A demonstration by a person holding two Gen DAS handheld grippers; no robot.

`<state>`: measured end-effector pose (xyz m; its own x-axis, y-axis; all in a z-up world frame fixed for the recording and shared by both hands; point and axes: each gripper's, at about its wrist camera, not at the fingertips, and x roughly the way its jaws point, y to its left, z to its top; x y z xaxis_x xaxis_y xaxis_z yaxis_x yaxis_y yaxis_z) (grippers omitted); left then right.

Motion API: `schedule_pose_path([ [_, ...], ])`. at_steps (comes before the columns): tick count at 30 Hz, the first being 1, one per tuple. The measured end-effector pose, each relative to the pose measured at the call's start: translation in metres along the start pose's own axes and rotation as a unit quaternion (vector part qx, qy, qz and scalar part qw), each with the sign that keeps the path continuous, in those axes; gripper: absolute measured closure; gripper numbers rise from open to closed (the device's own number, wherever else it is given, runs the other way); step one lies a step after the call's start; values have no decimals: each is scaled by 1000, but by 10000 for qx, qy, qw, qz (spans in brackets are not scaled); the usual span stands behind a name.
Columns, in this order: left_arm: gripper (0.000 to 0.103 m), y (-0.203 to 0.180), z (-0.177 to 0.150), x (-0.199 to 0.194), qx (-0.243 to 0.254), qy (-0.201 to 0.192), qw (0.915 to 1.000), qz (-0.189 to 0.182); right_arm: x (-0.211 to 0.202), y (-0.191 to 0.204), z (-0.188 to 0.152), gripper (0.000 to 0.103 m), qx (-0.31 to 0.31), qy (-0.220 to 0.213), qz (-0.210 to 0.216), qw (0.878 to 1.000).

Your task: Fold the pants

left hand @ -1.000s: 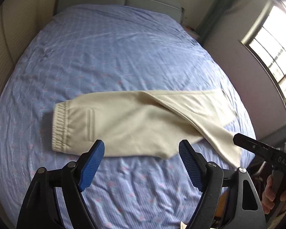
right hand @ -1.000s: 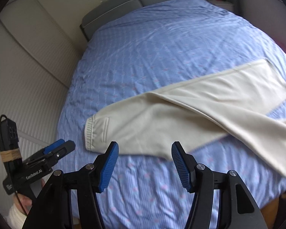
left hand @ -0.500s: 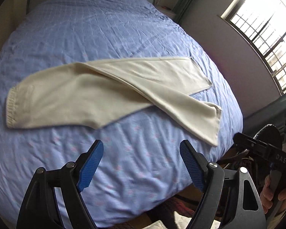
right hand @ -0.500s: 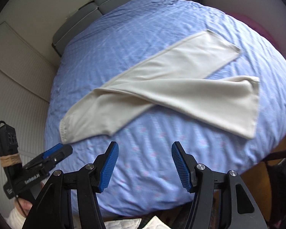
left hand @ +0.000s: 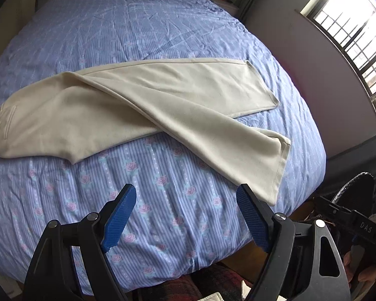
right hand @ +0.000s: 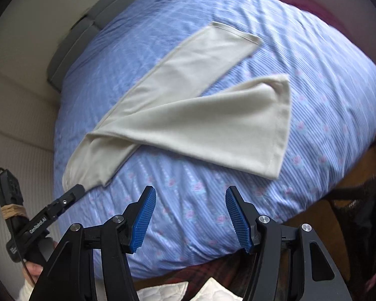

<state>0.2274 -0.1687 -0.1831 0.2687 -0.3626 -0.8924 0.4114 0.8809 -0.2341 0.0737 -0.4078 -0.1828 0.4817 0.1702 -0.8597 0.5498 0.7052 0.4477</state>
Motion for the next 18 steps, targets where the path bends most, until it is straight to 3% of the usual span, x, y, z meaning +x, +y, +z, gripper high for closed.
schedule_pose_path([
  [4, 21, 1, 15, 23, 196, 171, 9996, 115, 16, -16, 3, 44, 366, 38, -145, 9992],
  [13, 21, 5, 41, 86, 141, 718, 9973, -86, 49, -64, 8, 44, 1217, -27, -483, 9914],
  [18, 21, -1, 51, 118, 271, 874, 9957, 107, 80, -88, 19, 44, 1525, 322, -565, 9862],
])
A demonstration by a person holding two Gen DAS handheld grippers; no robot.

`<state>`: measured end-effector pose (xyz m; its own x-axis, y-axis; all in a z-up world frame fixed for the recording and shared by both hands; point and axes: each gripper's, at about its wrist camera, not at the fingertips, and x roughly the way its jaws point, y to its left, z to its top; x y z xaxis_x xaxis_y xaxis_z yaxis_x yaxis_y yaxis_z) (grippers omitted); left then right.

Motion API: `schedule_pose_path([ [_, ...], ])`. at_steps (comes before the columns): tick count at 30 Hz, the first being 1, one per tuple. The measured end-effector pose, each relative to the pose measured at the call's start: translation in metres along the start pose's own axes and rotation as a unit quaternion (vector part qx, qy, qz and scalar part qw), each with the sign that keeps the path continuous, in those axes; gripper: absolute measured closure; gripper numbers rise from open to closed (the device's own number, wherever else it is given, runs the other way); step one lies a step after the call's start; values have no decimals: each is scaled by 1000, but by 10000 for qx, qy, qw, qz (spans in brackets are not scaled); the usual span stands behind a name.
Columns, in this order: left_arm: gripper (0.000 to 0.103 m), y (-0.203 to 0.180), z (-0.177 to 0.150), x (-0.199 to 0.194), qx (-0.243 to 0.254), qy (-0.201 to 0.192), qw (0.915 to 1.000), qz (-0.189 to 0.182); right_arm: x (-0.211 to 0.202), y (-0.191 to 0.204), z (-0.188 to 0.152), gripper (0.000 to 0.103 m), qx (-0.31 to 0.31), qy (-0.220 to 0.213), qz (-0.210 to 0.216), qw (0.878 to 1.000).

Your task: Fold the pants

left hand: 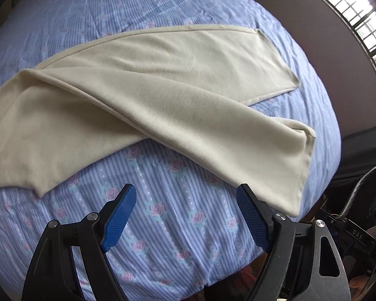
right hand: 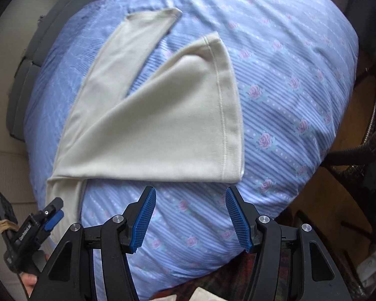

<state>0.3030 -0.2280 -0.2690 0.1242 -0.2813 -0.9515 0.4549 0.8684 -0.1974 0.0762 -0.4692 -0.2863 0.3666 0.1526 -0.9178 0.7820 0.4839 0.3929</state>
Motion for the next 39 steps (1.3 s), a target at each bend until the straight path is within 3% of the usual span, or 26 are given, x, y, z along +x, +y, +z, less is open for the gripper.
schedule_pose_path([
  [7, 21, 10, 20, 48, -375, 355, 9987, -11, 41, -15, 17, 44, 95, 180, -205, 9996],
  [20, 25, 9, 37, 105, -586, 764, 9953, 98, 90, -36, 38, 46, 384, 564, -325, 9971],
  [21, 36, 7, 39, 105, -589, 733, 9956, 45, 89, -35, 40, 53, 340, 588, -356, 9971],
  [22, 53, 6, 39, 104, -577, 727, 9957, -10, 85, -36, 39, 71, 270, 583, -305, 9975],
  [23, 63, 3, 39, 101, -529, 727, 9958, -163, 81, -34, 40, 81, 186, 589, -156, 9980],
  [24, 80, 0, 40, 98, -473, 729, 9958, -294, 77, -32, 42, 89, 144, 598, 0, 9981],
  [25, 85, -4, 40, 94, -410, 713, 9958, -393, 70, -31, 46, 90, 101, 587, 90, 9982],
  [31, 87, -26, 56, 36, -26, 44, 9979, -642, -11, -1, 76, 91, -13, -304, 958, 9949],
  [35, 87, -42, 87, -3, 365, -540, 9964, -540, -59, 27, 118, 91, -40, -1011, 1333, 9859],
  [39, 87, -51, 130, -21, 448, -957, 9931, -513, -78, 60, 176, 91, -127, -1397, 1587, 9773],
])
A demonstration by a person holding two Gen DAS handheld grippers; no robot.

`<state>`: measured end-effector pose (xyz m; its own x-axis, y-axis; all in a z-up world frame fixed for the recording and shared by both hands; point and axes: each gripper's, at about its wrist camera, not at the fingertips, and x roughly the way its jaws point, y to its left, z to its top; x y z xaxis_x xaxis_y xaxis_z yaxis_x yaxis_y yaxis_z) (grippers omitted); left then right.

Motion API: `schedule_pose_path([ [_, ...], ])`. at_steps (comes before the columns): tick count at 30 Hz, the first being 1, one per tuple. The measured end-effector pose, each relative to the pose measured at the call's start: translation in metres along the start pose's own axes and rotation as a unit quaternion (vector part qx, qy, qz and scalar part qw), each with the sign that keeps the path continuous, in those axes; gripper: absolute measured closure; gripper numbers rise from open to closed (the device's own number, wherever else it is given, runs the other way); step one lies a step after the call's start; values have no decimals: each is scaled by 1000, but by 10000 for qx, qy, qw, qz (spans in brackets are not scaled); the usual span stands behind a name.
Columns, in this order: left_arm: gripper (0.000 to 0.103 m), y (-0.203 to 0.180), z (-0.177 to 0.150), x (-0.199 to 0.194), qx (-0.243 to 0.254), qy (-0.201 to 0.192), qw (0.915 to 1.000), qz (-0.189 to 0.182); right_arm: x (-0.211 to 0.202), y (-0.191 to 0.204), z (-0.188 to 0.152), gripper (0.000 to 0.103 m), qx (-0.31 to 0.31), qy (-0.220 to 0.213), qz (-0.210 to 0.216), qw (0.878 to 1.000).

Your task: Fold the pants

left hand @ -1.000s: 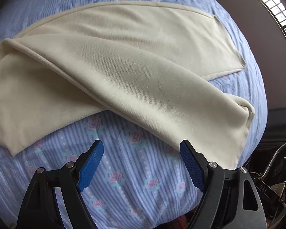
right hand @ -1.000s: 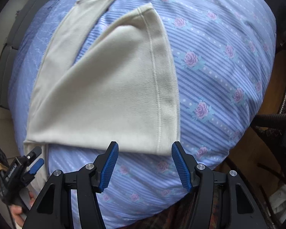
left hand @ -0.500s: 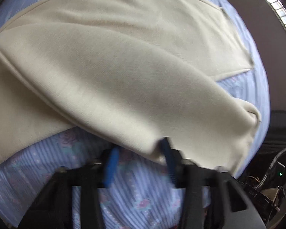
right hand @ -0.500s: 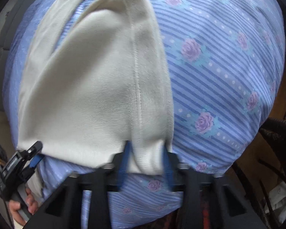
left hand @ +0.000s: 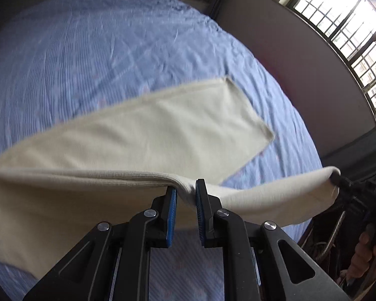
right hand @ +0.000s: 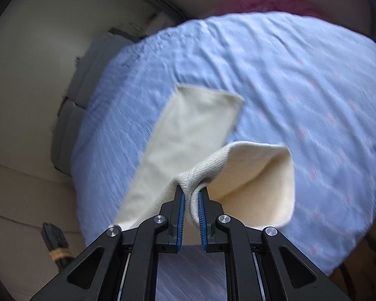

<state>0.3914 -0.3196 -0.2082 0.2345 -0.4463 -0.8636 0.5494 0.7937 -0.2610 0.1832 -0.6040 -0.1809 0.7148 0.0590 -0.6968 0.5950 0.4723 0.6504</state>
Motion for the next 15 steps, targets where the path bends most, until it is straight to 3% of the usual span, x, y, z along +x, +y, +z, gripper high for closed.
schedule_pose_path([
  [4, 87, 6, 41, 10, -184, -157, 9997, -10, 26, 45, 36, 91, -408, -60, 20, 9991],
  [8, 87, 16, 73, 25, -290, -200, 9994, 75, 55, 71, 64, 91, -697, 156, 35, 9974],
  [15, 87, 36, 113, 72, -514, 75, 9983, 278, 135, 83, 119, 91, -898, 719, -69, 9933],
])
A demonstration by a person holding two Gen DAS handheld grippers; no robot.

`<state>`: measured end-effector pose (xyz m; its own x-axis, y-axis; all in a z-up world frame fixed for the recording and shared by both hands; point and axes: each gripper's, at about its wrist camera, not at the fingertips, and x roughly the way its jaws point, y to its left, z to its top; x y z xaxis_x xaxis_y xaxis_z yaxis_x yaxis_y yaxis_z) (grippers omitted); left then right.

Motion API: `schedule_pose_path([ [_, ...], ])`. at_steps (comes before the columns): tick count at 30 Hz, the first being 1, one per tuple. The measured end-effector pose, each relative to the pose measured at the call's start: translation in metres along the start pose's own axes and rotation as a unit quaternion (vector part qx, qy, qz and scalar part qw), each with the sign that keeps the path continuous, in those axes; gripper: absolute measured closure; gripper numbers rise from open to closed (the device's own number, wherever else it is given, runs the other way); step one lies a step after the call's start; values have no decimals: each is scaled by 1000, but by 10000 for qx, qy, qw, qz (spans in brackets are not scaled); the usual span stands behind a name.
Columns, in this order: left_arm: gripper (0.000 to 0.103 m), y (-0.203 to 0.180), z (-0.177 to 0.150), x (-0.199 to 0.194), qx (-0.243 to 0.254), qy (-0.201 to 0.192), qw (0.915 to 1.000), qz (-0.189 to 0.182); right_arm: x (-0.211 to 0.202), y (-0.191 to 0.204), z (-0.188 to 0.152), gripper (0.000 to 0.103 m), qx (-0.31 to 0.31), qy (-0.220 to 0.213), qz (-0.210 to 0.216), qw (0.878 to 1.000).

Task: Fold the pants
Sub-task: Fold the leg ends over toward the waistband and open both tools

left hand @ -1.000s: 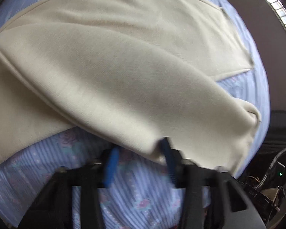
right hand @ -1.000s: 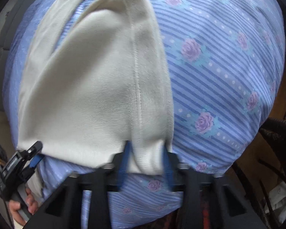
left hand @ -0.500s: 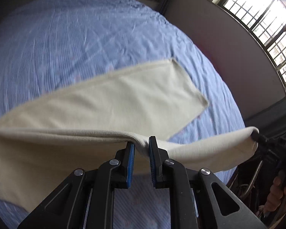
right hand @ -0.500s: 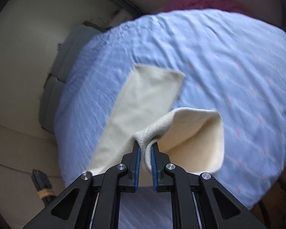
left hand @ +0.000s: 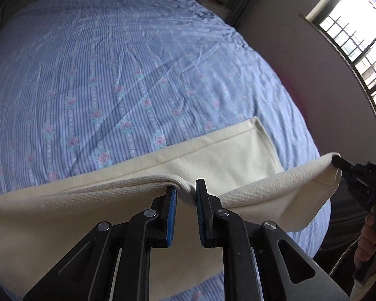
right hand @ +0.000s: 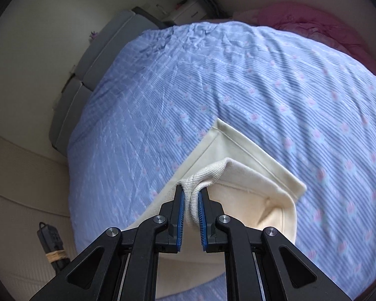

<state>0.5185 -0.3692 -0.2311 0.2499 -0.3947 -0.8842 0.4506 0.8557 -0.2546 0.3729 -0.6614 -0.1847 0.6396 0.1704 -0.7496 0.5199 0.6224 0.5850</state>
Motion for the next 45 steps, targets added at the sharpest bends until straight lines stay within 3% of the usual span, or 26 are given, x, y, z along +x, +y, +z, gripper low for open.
schedule_pose_path([
  [6, 87, 14, 27, 50, -250, 316, 9987, 326, 65, 2, 55, 86, -255, 344, -291, 9987],
  [8, 87, 19, 34, 64, -374, 434, 9975, 404, 76, 5, 73, 75, -341, 378, -389, 9979],
  [9, 87, 20, 38, 71, -432, 525, 9966, 472, 81, 7, 80, 64, -431, 382, -439, 9974],
  [11, 83, 21, 43, 81, -523, 619, 9949, 597, 86, 13, 86, 60, -754, 443, -536, 9947],
  [14, 56, 20, 47, 84, -593, 493, 9955, 544, 99, 13, 82, 60, -1244, 768, -625, 9873],
  [15, 41, 18, 48, 80, -537, 345, 9961, 604, 103, 10, 77, 60, -1341, 882, -681, 9847],
  [16, 37, 15, 50, 77, -471, 231, 9960, 720, 110, 6, 73, 60, -1413, 1039, -717, 9819],
  [21, 36, 0, 57, 64, 28, 62, 9972, 750, 131, -22, 48, 60, -1335, 1586, -559, 9767],
  [24, 36, -10, 55, 65, 683, 132, 9949, 728, 139, -26, 40, 60, -1409, 1661, -453, 9749],
  [31, 36, -15, 46, 79, 2022, 648, 9758, 512, 158, -11, 32, 61, -2129, 1606, -743, 9609],
  [34, 35, -12, 46, 82, 2277, 969, 9683, 332, 165, -7, 28, 62, -2318, 1637, -881, 9548],
  [36, 35, -14, 46, 82, 2418, 1094, 9640, 170, 162, -9, 32, 61, -2251, 1502, -838, 9590],
  [38, 31, -18, 45, 81, 2599, 1157, 9586, 83, 163, -9, 35, 61, -2142, 1536, -691, 9622],
  [41, 25, -27, 45, 87, 2937, 1290, 9472, 23, 171, -6, 32, 61, -2330, 1597, -775, 9561],
  [42, 25, -31, 45, 92, 3067, 1320, 9426, 78, 173, -7, 31, 64, -2324, 1575, -754, 9568],
  [43, 25, -34, 45, 97, 3177, 1352, 9384, 135, 176, -8, 31, 79, -2288, 1589, -659, 9582],
  [45, 26, -39, 44, 108, 3307, 1410, 9328, 252, 175, -9, 30, 82, -2168, 1495, -640, 9626],
])
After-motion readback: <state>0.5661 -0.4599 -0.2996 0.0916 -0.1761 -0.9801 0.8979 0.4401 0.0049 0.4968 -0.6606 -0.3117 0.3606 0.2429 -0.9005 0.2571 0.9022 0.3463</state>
